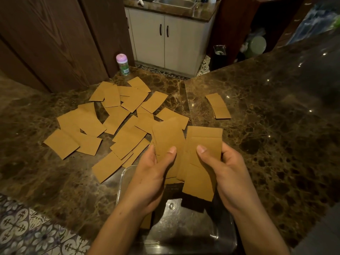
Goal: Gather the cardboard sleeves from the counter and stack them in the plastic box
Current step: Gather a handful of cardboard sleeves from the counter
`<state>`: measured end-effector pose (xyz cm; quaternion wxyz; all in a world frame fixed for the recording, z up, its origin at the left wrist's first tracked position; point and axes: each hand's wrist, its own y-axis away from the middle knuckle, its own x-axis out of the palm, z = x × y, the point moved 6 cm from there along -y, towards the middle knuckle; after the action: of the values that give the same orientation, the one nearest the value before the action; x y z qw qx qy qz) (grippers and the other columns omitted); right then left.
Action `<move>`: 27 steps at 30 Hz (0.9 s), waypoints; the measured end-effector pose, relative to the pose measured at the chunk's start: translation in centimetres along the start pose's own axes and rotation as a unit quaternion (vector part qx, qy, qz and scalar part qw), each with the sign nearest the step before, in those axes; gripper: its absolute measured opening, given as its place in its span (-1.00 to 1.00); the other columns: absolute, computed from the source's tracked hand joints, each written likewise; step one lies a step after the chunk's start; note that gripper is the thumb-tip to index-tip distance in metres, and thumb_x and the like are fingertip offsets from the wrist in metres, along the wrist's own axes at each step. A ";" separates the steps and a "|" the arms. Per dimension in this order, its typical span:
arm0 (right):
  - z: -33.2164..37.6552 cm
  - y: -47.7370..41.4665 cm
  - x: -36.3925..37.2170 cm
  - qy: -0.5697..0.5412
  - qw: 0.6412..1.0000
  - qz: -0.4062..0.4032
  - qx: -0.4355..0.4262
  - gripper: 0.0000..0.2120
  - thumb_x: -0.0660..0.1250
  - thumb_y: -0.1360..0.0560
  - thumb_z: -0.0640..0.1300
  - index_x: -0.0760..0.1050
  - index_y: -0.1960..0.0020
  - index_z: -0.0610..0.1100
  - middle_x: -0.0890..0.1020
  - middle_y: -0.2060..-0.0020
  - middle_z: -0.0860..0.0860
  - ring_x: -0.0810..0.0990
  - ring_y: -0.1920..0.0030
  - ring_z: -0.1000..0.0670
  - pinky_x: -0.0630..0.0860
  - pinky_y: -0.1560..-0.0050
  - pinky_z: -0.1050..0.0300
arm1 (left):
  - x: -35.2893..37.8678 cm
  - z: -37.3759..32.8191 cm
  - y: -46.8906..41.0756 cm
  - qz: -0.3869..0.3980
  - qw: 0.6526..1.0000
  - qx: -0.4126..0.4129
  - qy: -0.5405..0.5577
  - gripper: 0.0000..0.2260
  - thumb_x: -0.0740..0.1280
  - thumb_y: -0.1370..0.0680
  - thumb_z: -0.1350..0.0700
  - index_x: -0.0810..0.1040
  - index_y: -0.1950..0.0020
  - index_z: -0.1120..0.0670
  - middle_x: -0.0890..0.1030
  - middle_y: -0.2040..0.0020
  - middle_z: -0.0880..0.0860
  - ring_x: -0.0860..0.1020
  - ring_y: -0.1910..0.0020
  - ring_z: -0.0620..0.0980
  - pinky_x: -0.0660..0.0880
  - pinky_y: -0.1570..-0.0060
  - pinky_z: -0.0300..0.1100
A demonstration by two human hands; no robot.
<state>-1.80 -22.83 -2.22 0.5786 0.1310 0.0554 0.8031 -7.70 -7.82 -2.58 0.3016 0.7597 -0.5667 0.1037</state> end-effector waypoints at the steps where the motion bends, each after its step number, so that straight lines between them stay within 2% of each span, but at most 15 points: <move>1: 0.1 -0.1 -0.3 -0.014 1.000 -0.004 0.005 -0.73 0.37 -0.58 -0.12 0.62 -0.27 -0.03 0.77 -0.09 -0.01 0.76 -0.09 -0.03 0.70 -0.03 0.02 | -0.3 -0.2 0.0 -0.006 1.000 0.007 0.005 -0.73 0.30 -0.62 0.22 0.50 -0.32 0.12 0.70 -0.15 0.19 0.69 -0.12 0.15 0.66 0.01 -0.06; 4: 0.4 -0.3 -1.1 -0.068 0.997 0.007 0.022 -0.68 0.37 -0.53 -0.12 0.62 -0.27 -0.09 0.77 -0.09 -0.07 0.76 -0.10 -0.07 0.71 0.00 0.05 | -1.0 -0.6 0.0 -0.019 0.999 0.028 -0.008 -0.66 0.38 -0.54 0.28 0.49 -0.31 0.14 0.72 -0.09 0.20 0.71 -0.06 0.18 0.66 0.07 -0.07; 7: 0.6 -0.3 -0.8 -0.069 0.996 0.045 0.032 -0.64 0.36 -0.52 -0.15 0.60 -0.31 -0.13 0.76 -0.12 -0.10 0.75 -0.12 -0.10 0.71 0.00 0.08 | -1.2 -0.6 0.0 -0.026 0.997 0.049 -0.048 -0.59 0.48 -0.45 0.27 0.53 -0.27 0.10 0.72 -0.10 0.12 0.69 -0.11 0.12 0.65 0.00 -0.06; 10: 0.9 -0.1 -0.1 -0.040 0.996 0.073 0.025 -0.65 0.36 -0.56 -0.16 0.58 -0.34 -0.11 0.75 -0.14 -0.09 0.75 -0.14 -0.10 0.71 -0.06 0.04 | -1.0 -0.5 0.1 -0.040 0.994 0.073 -0.068 -0.54 0.52 -0.38 0.24 0.53 -0.25 0.06 0.73 -0.09 0.05 0.70 -0.10 0.05 0.65 0.00 -0.11; 14: 1.2 -0.2 0.3 0.007 0.997 0.080 0.023 -0.71 0.35 -0.60 -0.17 0.59 -0.32 -0.06 0.76 -0.12 -0.04 0.75 -0.12 -0.08 0.71 -0.09 -0.02 | -1.2 -0.7 0.1 -0.053 0.988 0.100 -0.104 -0.55 0.53 -0.41 0.23 0.53 -0.25 0.00 0.73 -0.09 -0.03 0.69 -0.10 -0.01 0.65 -0.02 -0.10; 18: 1.7 0.1 0.1 0.067 0.997 0.032 -0.016 -0.76 0.35 -0.63 -0.17 0.61 -0.28 -0.02 0.78 -0.06 0.02 0.77 -0.06 -0.02 0.72 -0.05 -0.02 | -1.4 -0.8 0.1 -0.083 0.977 0.134 -0.141 -0.45 0.55 -0.43 0.24 0.47 -0.34 -0.07 0.70 -0.13 -0.06 0.68 -0.13 -0.03 0.64 -0.04 -0.10; 22: 3.2 0.9 -0.4 0.210 0.969 -0.065 -0.116 -0.79 0.38 -0.58 -0.02 0.61 -0.21 0.06 0.76 0.02 0.14 0.74 0.04 0.14 0.72 0.05 0.08 | -0.8 -1.0 0.2 -0.096 0.946 0.201 -0.237 -0.51 0.45 -0.55 0.26 0.42 -0.40 -0.07 0.64 -0.15 -0.12 0.63 -0.16 -0.10 0.63 -0.12 -0.04; 25: 3.6 1.6 0.4 0.233 0.963 -0.051 -0.128 -0.75 0.36 -0.54 0.08 0.59 -0.20 0.12 0.74 0.02 0.20 0.72 0.03 0.17 0.67 0.05 0.13 | 0.4 -0.5 0.3 -0.042 0.945 0.187 -0.264 -0.59 0.29 -0.65 0.19 0.39 -0.47 -0.11 0.61 -0.19 -0.17 0.60 -0.19 -0.16 0.62 -0.09 -0.15; 27: 3.6 1.8 1.2 0.222 0.967 -0.012 -0.126 -0.75 0.36 -0.56 0.07 0.58 -0.23 0.12 0.73 0.00 0.19 0.72 0.01 0.16 0.68 0.04 0.13 | 0.9 -0.1 0.3 -0.019 0.958 0.160 -0.238 -0.70 0.21 -0.68 0.09 0.48 -0.39 -0.11 0.66 -0.14 -0.15 0.63 -0.13 -0.13 0.61 -0.02 -0.20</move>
<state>-2.83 -22.52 1.83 0.5735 -0.1255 0.0823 0.8053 -7.66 -8.56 -1.94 0.0343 0.8112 -0.5837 0.0032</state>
